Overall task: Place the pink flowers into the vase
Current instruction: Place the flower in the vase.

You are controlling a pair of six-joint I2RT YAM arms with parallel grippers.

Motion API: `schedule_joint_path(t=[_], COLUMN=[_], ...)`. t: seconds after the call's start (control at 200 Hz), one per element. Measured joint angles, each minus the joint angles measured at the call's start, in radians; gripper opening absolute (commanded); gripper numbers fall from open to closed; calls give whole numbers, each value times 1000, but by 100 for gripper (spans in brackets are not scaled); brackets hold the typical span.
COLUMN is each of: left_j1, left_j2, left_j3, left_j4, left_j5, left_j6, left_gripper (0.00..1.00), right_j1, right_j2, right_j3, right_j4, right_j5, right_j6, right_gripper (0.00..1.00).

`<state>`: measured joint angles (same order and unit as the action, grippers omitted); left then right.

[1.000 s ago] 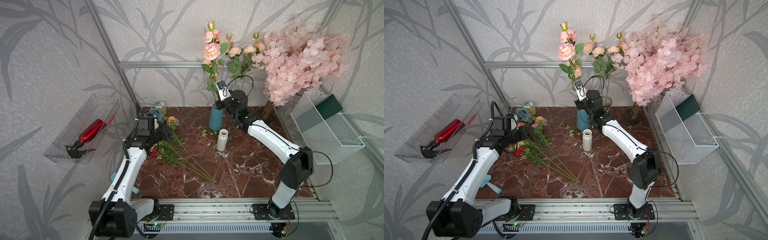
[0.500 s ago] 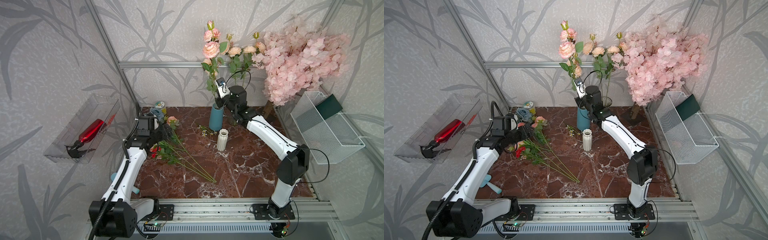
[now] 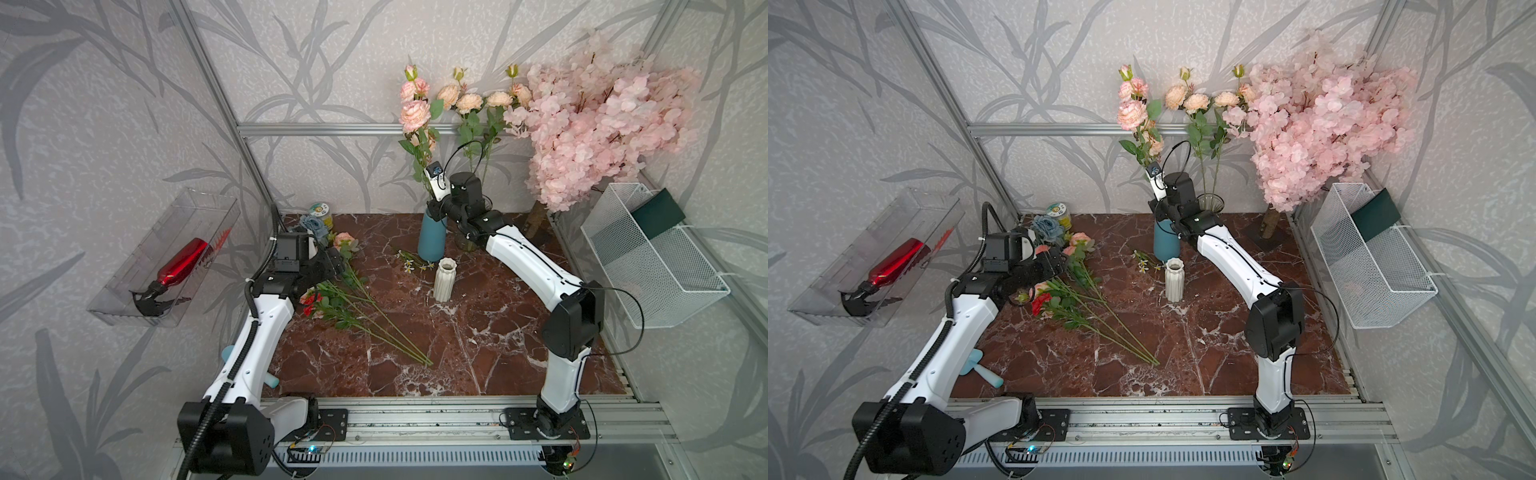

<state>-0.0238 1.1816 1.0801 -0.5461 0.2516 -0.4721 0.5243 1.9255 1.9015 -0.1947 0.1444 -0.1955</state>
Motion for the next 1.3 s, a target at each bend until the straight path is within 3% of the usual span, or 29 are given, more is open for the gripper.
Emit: schedule_joint_path(t=[0.61, 0.83, 1.125, 1.3], left_j1=[0, 0, 0, 0], left_j2=[0, 0, 0, 0], left_j3=[0, 0, 0, 1], left_j4=[0, 0, -2, -15], left_j5=[0, 0, -15, -53], left_j6=[0, 0, 0, 1], left_gripper=[83, 83, 83, 83], right_j1=[-18, -18, -19, -19], right_j2=[68, 76, 5, -121], right_j3=[60, 51, -65, -148], right_j4=[-146, -166, -140, -107], right_j5=[5, 4, -8, -22], right_j6=[34, 47, 72, 96], right_gripper=[21, 34, 43, 45])
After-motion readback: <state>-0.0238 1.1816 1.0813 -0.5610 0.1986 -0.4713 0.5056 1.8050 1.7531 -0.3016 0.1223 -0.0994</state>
